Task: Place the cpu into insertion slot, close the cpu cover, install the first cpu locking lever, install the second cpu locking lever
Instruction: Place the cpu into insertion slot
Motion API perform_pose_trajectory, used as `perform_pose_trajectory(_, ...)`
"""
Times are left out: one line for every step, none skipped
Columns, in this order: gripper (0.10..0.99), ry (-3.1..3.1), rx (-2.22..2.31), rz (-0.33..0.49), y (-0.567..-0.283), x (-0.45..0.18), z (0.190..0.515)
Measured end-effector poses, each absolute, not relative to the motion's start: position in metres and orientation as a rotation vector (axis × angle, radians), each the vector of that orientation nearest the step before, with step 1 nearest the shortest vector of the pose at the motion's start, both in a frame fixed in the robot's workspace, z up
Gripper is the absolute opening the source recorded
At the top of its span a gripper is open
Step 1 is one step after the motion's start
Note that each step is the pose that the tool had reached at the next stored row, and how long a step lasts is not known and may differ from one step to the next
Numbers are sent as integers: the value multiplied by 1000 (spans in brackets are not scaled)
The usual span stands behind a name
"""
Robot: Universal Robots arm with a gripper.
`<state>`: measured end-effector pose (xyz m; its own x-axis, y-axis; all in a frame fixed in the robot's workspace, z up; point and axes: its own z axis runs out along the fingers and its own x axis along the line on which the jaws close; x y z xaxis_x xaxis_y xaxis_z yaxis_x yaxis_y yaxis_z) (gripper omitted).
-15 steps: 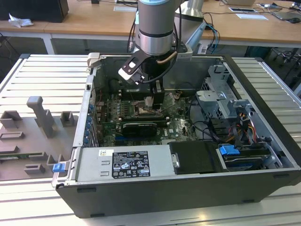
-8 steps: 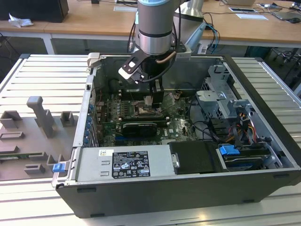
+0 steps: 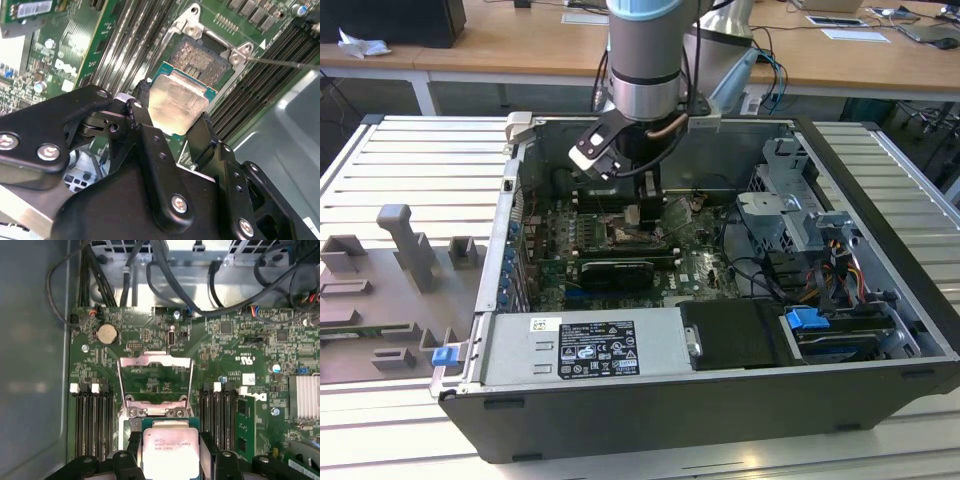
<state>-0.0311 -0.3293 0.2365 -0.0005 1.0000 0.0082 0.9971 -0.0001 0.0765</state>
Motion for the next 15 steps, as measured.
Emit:
perform_pose_trajectory(541,2186,2186,93,-329,-32,235)
perform_pose_trajectory(541,2186,2186,93,-327,-33,233)
perform_pose_trajectory(541,2186,2186,93,-326,-34,230)
perform_pose_trajectory(541,2186,2186,93,-325,-35,228)
perform_pose_trajectory(541,2186,2186,93,-325,-35,227)
perform_pose_trajectory(541,2186,2186,93,-324,-35,227)
perform_pose_trajectory(541,2187,2186,93,-324,-35,226)
perform_pose_trajectory(541,2187,2186,93,-324,-35,226)
perform_pose_trajectory(541,2187,2186,93,-324,-35,225)
perform_pose_trajectory(541,2187,2186,93,-324,-35,224)
perform_pose_trajectory(541,2187,2186,93,-323,-36,220)
perform_pose_trajectory(541,2187,2186,93,-322,-36,218)
perform_pose_trajectory(541,2187,2186,93,-321,-36,216)
perform_pose_trajectory(541,2187,2186,93,-321,-36,216)
perform_pose_trajectory(541,2187,2186,93,-321,-36,216)
